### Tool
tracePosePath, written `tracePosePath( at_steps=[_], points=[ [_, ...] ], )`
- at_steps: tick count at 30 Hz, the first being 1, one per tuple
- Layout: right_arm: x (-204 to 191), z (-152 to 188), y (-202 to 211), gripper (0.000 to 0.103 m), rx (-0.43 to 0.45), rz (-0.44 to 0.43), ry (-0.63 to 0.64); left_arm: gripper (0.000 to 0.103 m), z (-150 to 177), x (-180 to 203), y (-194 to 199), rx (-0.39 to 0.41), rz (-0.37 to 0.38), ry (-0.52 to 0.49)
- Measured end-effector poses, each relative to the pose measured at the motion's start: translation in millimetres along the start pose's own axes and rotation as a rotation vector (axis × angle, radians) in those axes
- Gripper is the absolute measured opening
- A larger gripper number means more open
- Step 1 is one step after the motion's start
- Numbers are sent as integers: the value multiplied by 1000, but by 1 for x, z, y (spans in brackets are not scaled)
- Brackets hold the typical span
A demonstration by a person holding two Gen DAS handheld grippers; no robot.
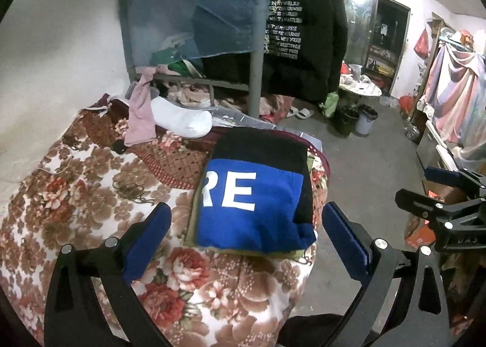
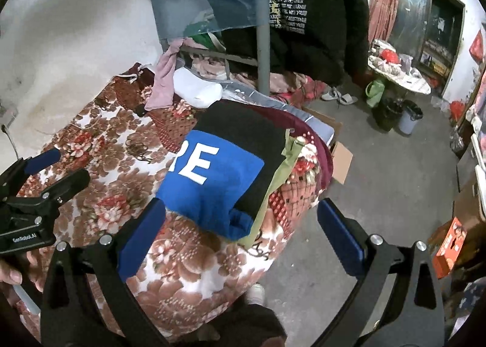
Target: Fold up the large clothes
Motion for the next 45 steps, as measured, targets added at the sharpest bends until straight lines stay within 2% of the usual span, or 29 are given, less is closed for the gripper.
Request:
tracePosePath(
  at_steps=[3, 8, 14, 18, 45],
  points=[
    [-3, 6, 7, 98, -1, -5, 4, 98, -2, -3, 13, 23, -22, -14],
    [-8, 10, 8, 98, -6, -31, -2, 98, 0, -10, 14, 9, -32, 4],
    [-11, 2, 13, 98, 41, -32, 24, 98, 0, -7, 17, 52, -32, 6],
    [-10, 2, 14, 98, 47, -34, 22, 98, 4, -2, 18, 53, -44, -3],
    [-14, -4, 9, 98, 50, -86, 45, 98, 1, 1, 17, 76, -2, -12]
  ],
)
Point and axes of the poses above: each gripper's, at about its wrist camera, not at the fingertips, and y roughly against the way its jaws point, x to its right, z to its underside, the point moved 5 cm from there along -y, roughly the way its jaws point, and after that the axes turned 14 degrees about x, right-handed, at the moved point
